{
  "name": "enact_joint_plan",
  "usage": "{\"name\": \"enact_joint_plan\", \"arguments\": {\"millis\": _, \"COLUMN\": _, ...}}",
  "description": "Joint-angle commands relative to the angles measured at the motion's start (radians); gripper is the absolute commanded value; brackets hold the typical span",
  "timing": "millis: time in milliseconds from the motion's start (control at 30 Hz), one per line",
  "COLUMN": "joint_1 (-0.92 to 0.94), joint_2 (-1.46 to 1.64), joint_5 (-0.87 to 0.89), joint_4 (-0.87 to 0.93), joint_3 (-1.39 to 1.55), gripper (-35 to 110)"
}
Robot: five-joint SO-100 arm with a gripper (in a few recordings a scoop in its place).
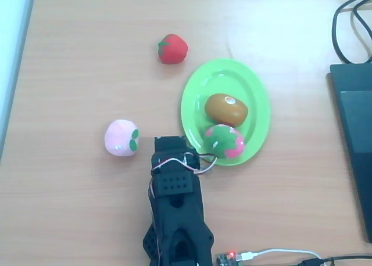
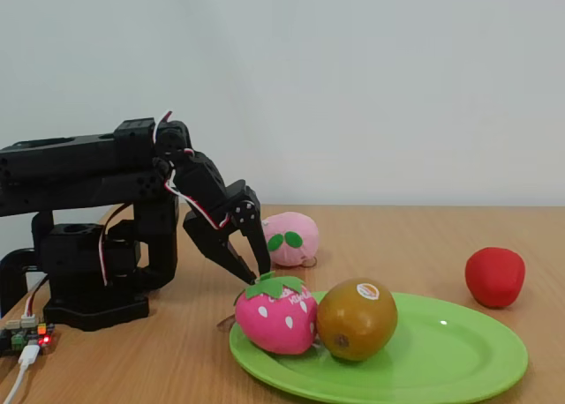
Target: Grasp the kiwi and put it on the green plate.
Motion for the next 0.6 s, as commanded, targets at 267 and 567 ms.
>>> {"name": "enact_joint_plan", "arguments": {"millis": 267, "joint_1": -0.038, "joint_2": 0.023, "joint_5": -0.005, "joint_4": 0.006, "joint_3": 0.021, "gripper": -8}}
{"name": "enact_joint_plan", "arguments": {"millis": 567, "joint_1": -0.041, "joint_2": 0.023, "joint_5": -0.005, "joint_4": 0.006, "joint_3": 0.021, "gripper": -8}}
